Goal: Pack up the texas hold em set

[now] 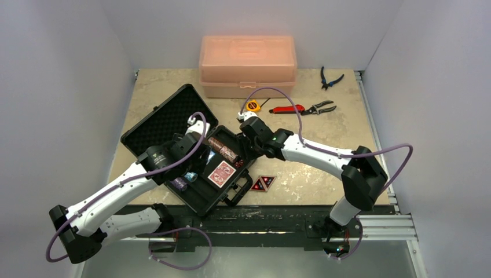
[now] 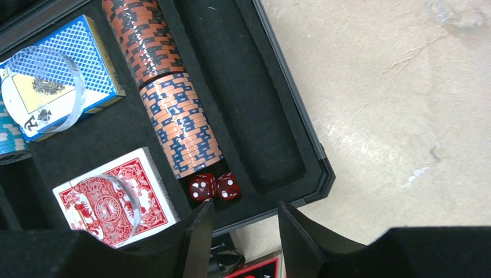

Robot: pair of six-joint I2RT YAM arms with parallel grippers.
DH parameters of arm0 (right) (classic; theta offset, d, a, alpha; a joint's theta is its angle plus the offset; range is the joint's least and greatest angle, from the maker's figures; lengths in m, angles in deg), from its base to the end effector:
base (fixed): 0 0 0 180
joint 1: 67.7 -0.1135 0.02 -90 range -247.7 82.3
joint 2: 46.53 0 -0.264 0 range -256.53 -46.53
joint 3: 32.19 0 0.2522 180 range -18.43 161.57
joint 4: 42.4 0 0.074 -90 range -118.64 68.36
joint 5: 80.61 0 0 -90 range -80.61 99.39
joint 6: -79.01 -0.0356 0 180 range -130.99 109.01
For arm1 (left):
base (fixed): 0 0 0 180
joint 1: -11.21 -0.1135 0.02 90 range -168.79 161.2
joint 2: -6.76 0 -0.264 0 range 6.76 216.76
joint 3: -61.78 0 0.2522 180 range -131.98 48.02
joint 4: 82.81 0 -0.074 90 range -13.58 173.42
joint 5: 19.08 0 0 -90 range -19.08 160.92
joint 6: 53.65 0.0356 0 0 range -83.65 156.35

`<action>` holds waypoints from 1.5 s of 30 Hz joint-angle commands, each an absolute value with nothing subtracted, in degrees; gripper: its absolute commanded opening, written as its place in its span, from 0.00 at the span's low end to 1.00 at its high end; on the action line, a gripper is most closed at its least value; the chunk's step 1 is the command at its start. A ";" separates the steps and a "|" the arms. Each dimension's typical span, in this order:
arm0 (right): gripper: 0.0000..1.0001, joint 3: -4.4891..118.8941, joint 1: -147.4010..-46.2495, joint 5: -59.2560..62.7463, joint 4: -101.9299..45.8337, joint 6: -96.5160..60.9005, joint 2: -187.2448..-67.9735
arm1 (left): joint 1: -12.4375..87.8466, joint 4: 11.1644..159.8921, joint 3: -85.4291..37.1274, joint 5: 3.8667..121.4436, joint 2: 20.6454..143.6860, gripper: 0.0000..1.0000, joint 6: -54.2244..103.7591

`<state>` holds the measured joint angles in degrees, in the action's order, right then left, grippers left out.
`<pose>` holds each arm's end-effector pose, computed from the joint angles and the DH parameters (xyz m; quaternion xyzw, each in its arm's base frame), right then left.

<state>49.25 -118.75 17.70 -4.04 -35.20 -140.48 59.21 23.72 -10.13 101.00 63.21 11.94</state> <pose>0.2261 0.2715 0.2375 -0.1945 0.9198 0.1499 0.3062 0.1288 -0.1164 0.3119 0.1198 0.9234 0.0441 0.3621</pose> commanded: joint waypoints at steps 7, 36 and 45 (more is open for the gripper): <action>0.65 42.84 -118.76 23.98 -2.55 -40.02 -132.15 | 58.99 26.17 -10.24 96.08 59.51 0.78 14.39; 0.99 36.10 -100.27 29.95 -8.56 -39.34 -119.47 | 75.92 41.32 -18.38 90.38 90.54 0.98 9.28; 0.99 35.13 -98.06 29.81 -9.24 -40.23 -119.26 | 76.50 44.59 -21.24 87.98 97.11 0.98 8.50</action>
